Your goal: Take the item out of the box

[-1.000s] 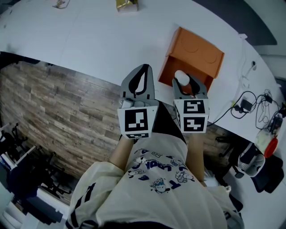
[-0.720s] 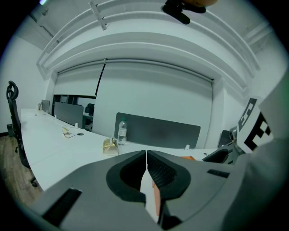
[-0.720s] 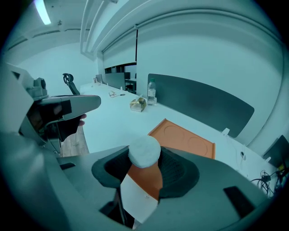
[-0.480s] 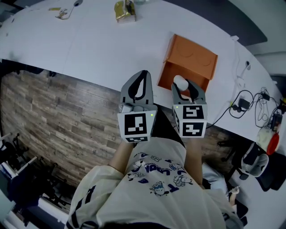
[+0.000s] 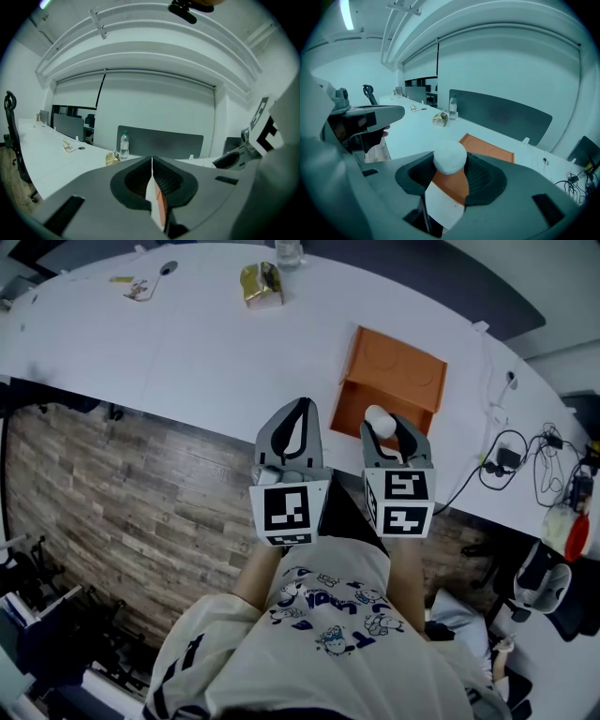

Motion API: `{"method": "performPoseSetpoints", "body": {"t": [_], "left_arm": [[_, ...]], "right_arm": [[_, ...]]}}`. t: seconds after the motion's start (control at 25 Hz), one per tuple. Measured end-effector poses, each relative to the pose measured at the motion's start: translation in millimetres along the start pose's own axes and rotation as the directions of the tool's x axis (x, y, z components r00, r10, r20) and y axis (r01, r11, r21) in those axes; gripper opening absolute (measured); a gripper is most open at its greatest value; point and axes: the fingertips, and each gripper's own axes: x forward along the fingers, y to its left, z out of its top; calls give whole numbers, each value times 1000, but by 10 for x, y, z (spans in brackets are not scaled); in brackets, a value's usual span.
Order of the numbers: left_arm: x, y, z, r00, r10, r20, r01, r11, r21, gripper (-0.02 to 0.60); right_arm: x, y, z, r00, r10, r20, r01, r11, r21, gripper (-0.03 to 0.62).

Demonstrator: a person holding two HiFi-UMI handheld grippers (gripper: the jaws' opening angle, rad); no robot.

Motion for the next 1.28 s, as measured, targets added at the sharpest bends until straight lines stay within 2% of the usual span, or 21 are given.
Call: {"method": "performPoseSetpoints", "body": {"t": [0.76,1.28], "left_arm": [[-198,-148,274,997,-26,71,25,999,20,21],[-290,-323,424,993,-56,106,53,998,34,21]], "right_arm": [[-407,-55,263,990,-45,133,36,997,71,193],[-679,-104,368,979,-70,194,55,995,83,193]]}}
